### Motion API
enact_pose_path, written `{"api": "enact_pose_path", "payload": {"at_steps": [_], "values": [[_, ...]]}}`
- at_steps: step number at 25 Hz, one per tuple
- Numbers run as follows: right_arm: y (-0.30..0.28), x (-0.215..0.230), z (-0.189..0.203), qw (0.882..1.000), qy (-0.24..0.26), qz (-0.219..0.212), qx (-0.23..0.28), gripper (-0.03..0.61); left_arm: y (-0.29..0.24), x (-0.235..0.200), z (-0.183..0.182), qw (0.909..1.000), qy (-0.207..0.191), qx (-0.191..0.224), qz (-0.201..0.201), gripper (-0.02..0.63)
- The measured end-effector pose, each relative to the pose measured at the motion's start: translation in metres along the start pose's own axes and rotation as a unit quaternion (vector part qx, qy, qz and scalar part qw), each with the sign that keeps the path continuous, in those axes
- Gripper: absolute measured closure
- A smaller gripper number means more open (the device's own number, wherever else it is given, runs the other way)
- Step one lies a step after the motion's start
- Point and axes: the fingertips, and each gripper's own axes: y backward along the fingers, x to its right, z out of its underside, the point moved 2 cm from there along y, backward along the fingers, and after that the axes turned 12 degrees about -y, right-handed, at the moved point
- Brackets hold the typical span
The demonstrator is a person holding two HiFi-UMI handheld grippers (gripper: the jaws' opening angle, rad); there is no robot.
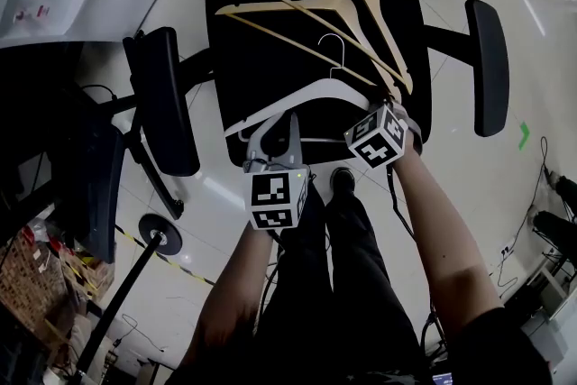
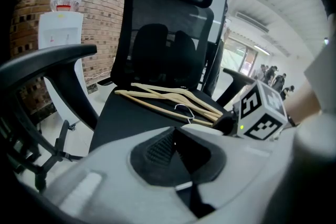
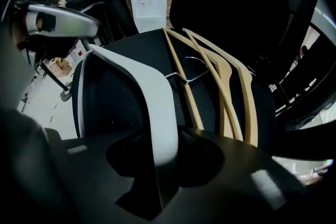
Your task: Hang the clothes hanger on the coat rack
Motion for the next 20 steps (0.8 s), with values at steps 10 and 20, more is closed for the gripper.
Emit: {"api": "enact_pose_path", "payload": {"at_steps": [10, 20], "values": [[0.016, -0.006, -0.001, 0.999, -0.007, 0.029, 0.02, 0.457, 0.009, -0.005, -0.007, 0.9999, -0.005, 0.012, 0.004, 0.609], [0.066, 0.0, 0.001, 0.997, -0.043, 0.027, 0.056, 0.459, 0.041, 0.01, -0.044, 0.9983, -0.019, 0.054, -0.013, 0.609]]}}
